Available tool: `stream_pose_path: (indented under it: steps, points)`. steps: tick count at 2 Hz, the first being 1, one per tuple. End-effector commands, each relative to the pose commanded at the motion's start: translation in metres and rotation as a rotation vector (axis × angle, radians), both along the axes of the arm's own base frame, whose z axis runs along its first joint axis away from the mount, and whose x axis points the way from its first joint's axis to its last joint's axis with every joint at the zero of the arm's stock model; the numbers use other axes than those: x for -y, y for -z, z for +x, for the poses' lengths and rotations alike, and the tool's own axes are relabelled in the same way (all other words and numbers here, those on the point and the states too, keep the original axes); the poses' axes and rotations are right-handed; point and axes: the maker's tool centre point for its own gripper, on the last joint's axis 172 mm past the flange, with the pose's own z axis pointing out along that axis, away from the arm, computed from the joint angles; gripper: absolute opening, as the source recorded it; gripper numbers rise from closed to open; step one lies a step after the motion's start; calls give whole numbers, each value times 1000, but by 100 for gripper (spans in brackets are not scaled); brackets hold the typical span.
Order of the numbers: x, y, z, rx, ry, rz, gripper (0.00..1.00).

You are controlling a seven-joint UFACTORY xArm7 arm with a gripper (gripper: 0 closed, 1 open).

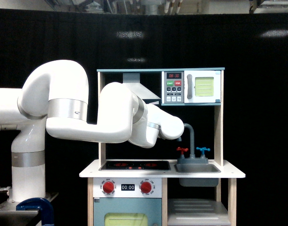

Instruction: Turn on the faucet

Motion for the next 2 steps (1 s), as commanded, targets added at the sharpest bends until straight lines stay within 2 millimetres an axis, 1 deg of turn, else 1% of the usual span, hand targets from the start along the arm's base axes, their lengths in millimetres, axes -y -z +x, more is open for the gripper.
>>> stream_pose_path:
  steps: [1,2]
  points:
    - [12,9,23,0,0,0,100]
    - [28,11,46,0,0,0,100]
